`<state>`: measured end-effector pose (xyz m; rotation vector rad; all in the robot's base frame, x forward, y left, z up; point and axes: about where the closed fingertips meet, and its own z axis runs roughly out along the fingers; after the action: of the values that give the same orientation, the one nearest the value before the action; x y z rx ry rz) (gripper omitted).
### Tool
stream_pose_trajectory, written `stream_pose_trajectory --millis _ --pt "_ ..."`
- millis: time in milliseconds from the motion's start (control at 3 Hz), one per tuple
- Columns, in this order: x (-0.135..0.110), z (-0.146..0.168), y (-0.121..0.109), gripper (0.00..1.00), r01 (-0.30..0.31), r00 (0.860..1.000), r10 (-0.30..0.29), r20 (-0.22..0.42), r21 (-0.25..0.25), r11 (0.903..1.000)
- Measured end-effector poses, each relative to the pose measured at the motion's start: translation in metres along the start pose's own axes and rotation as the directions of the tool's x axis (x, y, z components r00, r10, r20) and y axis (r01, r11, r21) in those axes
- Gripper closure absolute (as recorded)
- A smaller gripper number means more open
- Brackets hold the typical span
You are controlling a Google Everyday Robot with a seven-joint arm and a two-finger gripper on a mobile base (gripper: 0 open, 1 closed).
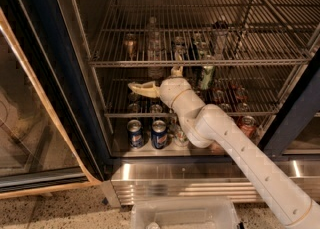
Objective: Pick water bottle from middle shelf of fridge
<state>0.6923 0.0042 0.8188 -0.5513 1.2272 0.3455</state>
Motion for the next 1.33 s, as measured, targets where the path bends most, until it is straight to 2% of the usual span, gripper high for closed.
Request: stream_pose_trajectory --millis 333,667,1000,1333 --pt "0.000 0.005 0.003 0.00 0.000 1.000 0.000 0.010 -0.014 0.9999" --pt "-0.002 0.017 0.007 0.00 0.013 0.999 -0.012 0.047 -0.027 0.9996" --pt "-0.001 0.028 0.005 0.00 0.013 0.997 -0.012 0.072 -0.021 0.9997" --pt "0.004 0.037 0.001 0.00 -0.014 0.998 0.014 0.066 -0.006 0.9999"
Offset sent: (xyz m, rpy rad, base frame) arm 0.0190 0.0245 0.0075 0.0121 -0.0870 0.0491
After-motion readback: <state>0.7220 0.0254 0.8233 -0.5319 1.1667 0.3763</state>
